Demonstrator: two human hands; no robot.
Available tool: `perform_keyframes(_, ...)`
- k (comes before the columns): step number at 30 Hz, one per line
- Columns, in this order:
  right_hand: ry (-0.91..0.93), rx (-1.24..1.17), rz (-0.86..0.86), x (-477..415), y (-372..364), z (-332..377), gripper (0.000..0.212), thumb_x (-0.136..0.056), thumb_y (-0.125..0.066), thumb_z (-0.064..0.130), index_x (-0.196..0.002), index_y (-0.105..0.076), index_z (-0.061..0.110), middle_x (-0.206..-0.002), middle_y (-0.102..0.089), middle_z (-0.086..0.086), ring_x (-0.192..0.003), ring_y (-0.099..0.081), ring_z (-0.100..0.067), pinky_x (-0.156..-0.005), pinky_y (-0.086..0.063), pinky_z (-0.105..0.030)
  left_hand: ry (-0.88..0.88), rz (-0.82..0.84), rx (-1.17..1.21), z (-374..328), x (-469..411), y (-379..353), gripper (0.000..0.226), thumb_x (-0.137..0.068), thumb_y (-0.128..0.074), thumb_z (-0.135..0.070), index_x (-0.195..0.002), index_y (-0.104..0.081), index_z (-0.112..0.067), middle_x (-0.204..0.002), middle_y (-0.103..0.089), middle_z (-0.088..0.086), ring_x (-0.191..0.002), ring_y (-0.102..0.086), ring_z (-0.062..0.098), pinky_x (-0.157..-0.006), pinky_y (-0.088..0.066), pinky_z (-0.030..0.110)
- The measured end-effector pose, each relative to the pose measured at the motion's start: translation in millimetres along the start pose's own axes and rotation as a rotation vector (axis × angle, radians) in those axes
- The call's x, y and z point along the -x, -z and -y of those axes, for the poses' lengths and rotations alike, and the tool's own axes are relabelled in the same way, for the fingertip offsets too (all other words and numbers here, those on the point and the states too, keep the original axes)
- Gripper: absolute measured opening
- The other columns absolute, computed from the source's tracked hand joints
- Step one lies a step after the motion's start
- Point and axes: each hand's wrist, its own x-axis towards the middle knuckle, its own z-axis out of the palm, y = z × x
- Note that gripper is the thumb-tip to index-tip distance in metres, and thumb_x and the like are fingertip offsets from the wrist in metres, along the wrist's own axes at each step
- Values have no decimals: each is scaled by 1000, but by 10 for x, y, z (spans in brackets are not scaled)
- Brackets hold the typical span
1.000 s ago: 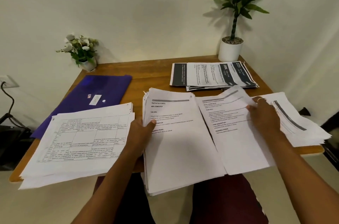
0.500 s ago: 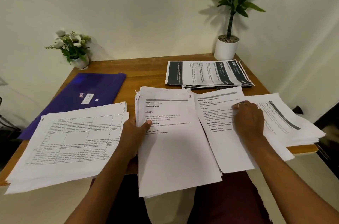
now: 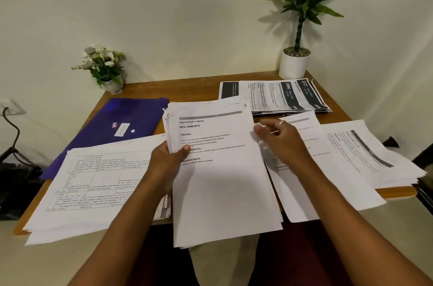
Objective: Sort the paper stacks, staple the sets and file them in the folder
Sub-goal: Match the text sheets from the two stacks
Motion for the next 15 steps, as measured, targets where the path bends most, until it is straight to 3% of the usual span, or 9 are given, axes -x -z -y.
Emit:
perform_keyframes(3, 34, -112, -11, 38, -207, 44, 39, -78, -87, 32, -109, -68, 22, -89, -65, 6, -76, -61, -5, -69, -45, -20, 30, 2, 19, 55, -2, -30, 30, -94, -71, -20, -123, -63, -21, -107, -74, -3, -94, -72, 19, -64, -58, 27)
perform_keyframes(7, -2, -194, -38, 7, -289, -23, 45, -74, -90, 18, -108, -61, 19, -76, -66, 1, -68, -62, -10, -67, -52, -27, 65, 14, 36, 94, -16, 2, 33, -92, -73, -21, -125, -66, -19, -111, -76, 3, -97, -74, 25, -85, -61, 45)
perform_keyframes(11, -61, -179, -40, -16, -276, -72, 24, -76, -90, 22, -88, -69, 17, -80, -71, 2, -74, -67, -13, -71, -54, -25, 84, 29, 76, 99, 7, -1, 20, -91, -74, -24, -109, -67, -26, -101, -77, -2, -88, -75, 21, -70, -61, 36)
perform_keyframes(15, -116, -220, -34, -59, -259, -199, 22, -78, -89, 21, -88, -71, 13, -81, -76, -1, -77, -73, -17, -71, -55, -27, 61, 5, -10, 159, 22, 2, 39, -91, -71, -39, -124, -59, -24, -115, -68, -1, -102, -64, 23, -82, -53, 36)
